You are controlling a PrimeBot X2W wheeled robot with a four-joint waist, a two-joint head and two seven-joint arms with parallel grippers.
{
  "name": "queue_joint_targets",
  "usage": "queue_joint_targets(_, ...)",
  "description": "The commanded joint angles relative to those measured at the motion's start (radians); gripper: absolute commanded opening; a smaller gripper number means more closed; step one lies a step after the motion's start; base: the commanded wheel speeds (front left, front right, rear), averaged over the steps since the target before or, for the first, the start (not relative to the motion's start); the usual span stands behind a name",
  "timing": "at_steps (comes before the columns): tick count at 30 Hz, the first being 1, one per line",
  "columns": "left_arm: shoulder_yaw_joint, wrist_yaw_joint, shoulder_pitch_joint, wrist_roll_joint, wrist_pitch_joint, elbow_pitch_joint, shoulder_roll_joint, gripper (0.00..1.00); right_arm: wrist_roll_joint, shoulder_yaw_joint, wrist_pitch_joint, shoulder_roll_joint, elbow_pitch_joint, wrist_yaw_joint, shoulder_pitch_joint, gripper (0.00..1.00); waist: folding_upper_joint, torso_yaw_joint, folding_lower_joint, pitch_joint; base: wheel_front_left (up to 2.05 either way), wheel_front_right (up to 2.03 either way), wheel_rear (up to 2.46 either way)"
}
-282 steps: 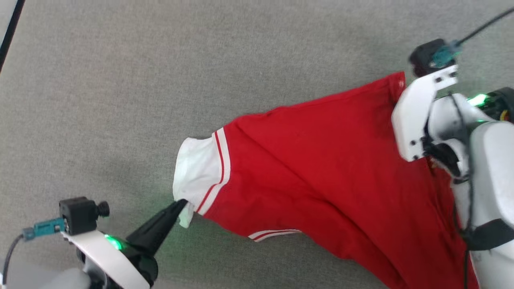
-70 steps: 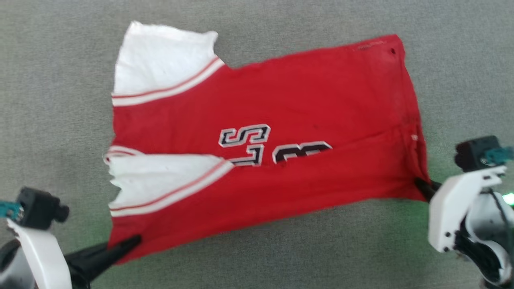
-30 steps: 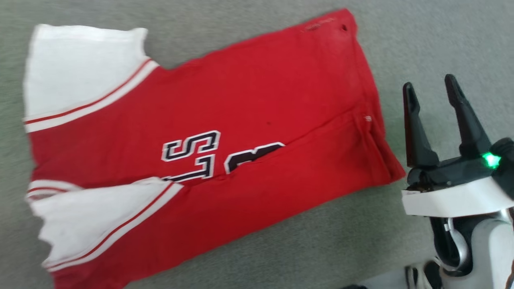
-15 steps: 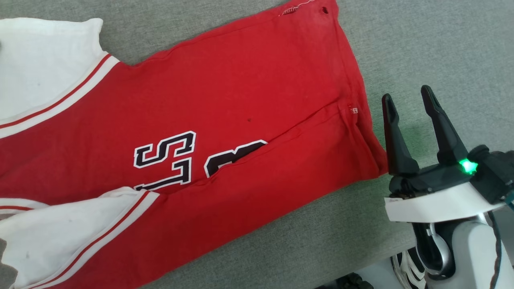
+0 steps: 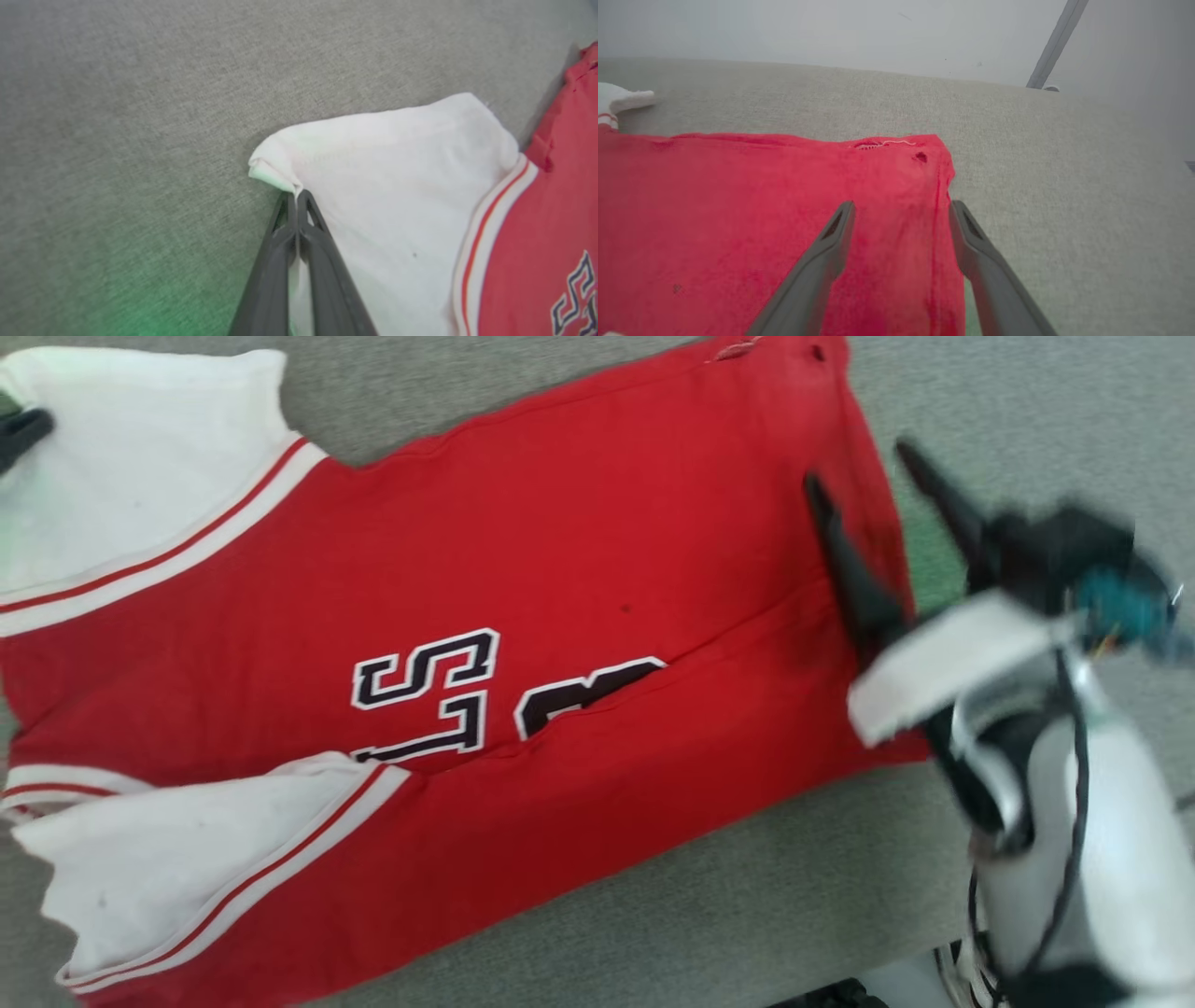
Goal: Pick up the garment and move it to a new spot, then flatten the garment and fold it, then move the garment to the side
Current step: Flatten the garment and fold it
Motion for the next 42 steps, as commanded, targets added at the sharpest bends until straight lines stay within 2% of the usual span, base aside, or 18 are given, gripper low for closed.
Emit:
queue_joint_targets(1, -0.028, 0.001, 0.004, -0.007, -0.007, -0.009, -0.025, 0.0, -0.027, -0.01, 0.067, 0.001, 0.019, -0.001, -0.078, 1.0, 0.0, 0.021, 0.0, 0.007, 0.0, 0.0, 0.0)
queue_joint_targets(4, -0.04, 0.001, -0.016, -0.002, -0.032, -0.02, -0.031, 0.0, -0.049, -0.038, 0.196, 0.0, 0.073, -0.001, -0.186, 1.0, 0.0, 0.042, 0.0, 0.018, 0.0, 0.0, 0.0)
queue_joint_targets(5, -0.045, 0.001, -0.034, -0.012, -0.048, -0.027, -0.04, 0.0, -0.038, -0.058, 0.289, 0.001, 0.118, -0.001, -0.253, 1.0, 0.0, 0.057, 0.0, 0.024, 0.0, 0.0, 0.0)
queue_joint_targets(6, -0.045, 0.001, -0.034, -0.012, -0.048, -0.027, -0.04, 0.0, -0.038, -0.058, 0.289, 0.001, 0.118, -0.001, -0.253, 1.0, 0.0, 0.057, 0.0, 0.024, 0.0, 0.0, 0.0)
queue_joint_targets(13, -0.087, 0.001, -0.079, -0.003, -0.078, -0.057, -0.057, 0.0, -0.041, -0.129, 0.558, 0.0, 0.215, -0.001, -0.399, 1.0, 0.0, 0.096, 0.0, 0.046, 0.0, 0.0, 0.0)
queue_joint_targets(18, -0.119, 0.001, -0.106, -0.005, -0.103, -0.075, -0.059, 0.0, -0.045, -0.136, 0.672, 0.001, 0.249, -0.001, -0.431, 1.0, 0.0, 0.109, 0.0, 0.06, 0.0, 0.0, 0.0)
queue_joint_targets(19, -0.126, 0.001, -0.113, -0.003, -0.106, -0.079, -0.059, 0.0, -0.034, -0.129, 0.692, 0.002, 0.253, -0.001, -0.435, 0.66, 0.0, 0.111, 0.0, 0.061, 0.0, 0.0, 0.0)
queue_joint_targets(20, -0.132, 0.001, -0.119, -0.002, -0.115, -0.083, -0.061, 0.0, -0.027, -0.129, 0.707, 0.003, 0.253, -0.001, -0.437, 0.42, 0.0, 0.112, 0.0, 0.061, 0.0, 0.0, 0.0)
queue_joint_targets(21, -0.135, 0.001, -0.124, -0.002, -0.123, -0.086, -0.063, 0.0, -0.023, -0.128, 0.721, 0.003, 0.25, -0.001, -0.437, 0.02, 0.0, 0.114, 0.0, 0.061, 0.0, 0.0, 0.0)
queue_joint_targets(26, -0.146, 0.001, -0.153, -0.017, -0.193, -0.097, -0.081, 0.0, -0.05, -0.149, 0.696, -0.003, 0.191, -0.001, -0.433, 0.0, 0.0, 0.126, 0.0, 0.032, 0.0, 0.0, 0.0)
queue_joint_targets(31, -0.153, 0.001, -0.146, -0.045, -0.282, -0.153, -0.11, 0.0, -0.069, -0.161, 0.691, -0.019, 0.104, -0.001, -0.37, 0.0, 0.0, 0.168, 0.0, -0.032, 0.0, 0.0, 0.0)
queue_joint_targets(35, -0.163, 0.001, -0.102, -0.06, -0.367, -0.256, -0.083, 0.0, -0.045, -0.156, 0.712, -0.06, 0.013, -0.001, -0.282, 0.0, 0.0, 0.203, 0.0, -0.079, 0.0, 0.0, 0.0)
queue_joint_targets(42, -0.198, 0.001, 0.048, -0.031, -0.573, -0.433, 0.019, 0.0, 0.007, -0.181, 0.705, -0.107, -0.151, -0.001, -0.082, 0.0, 0.0, 0.255, 0.0, -0.134, 0.0, 0.0, 0.0)
